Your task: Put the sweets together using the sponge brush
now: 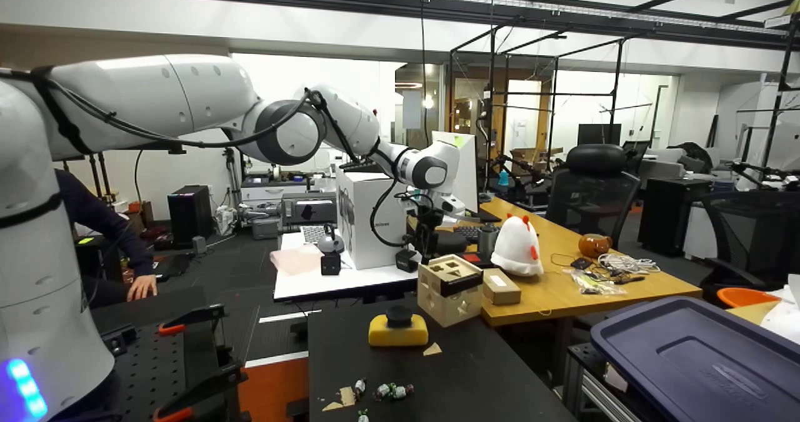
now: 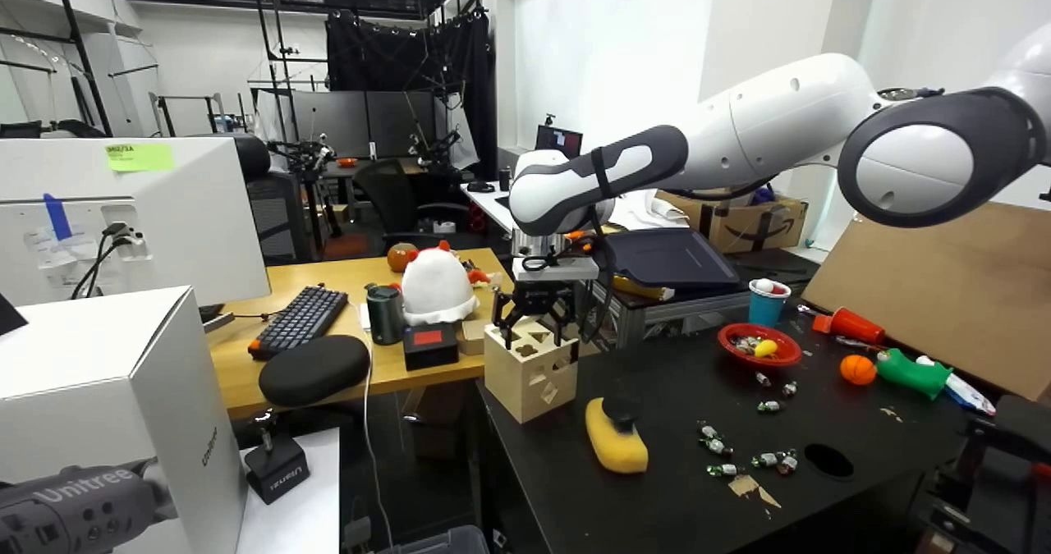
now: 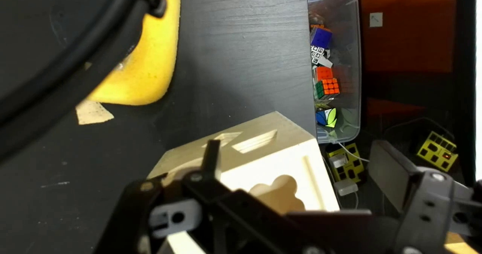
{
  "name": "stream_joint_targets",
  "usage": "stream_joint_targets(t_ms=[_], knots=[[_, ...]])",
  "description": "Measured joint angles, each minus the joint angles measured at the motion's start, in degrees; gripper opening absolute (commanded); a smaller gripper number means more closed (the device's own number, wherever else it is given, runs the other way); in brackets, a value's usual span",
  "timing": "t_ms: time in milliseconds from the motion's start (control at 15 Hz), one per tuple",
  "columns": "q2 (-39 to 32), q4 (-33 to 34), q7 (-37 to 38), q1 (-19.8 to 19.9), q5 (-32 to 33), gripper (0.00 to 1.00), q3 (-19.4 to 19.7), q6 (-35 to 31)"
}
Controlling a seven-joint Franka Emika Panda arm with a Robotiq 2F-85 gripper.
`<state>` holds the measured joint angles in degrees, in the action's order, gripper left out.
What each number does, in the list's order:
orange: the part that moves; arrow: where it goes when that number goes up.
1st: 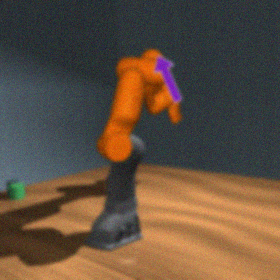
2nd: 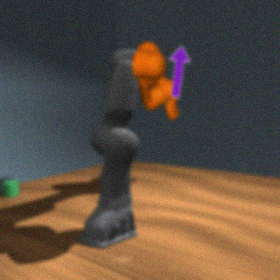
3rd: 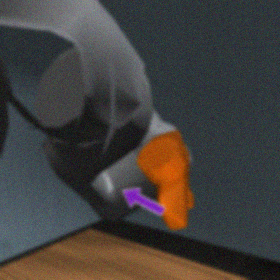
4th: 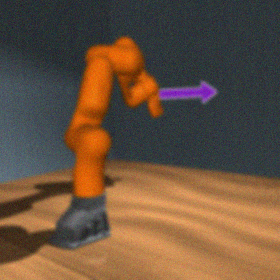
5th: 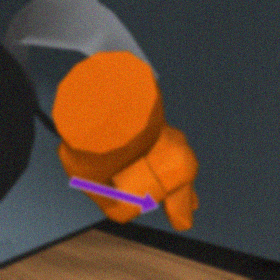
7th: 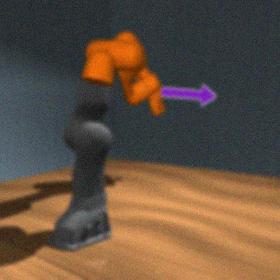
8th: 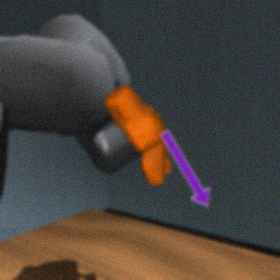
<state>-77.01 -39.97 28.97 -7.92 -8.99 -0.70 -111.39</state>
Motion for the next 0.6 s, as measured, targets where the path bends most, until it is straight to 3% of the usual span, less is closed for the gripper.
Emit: stream_joint_targets(t_ms=[267,600], knots=[[1.3,-3.0,0.4,1.1,-2.0,1.00,-0.7,-1.8],[6.4,-13.7,-1.6,1.1,-2.2,1.00,-1.6,-8.9]])
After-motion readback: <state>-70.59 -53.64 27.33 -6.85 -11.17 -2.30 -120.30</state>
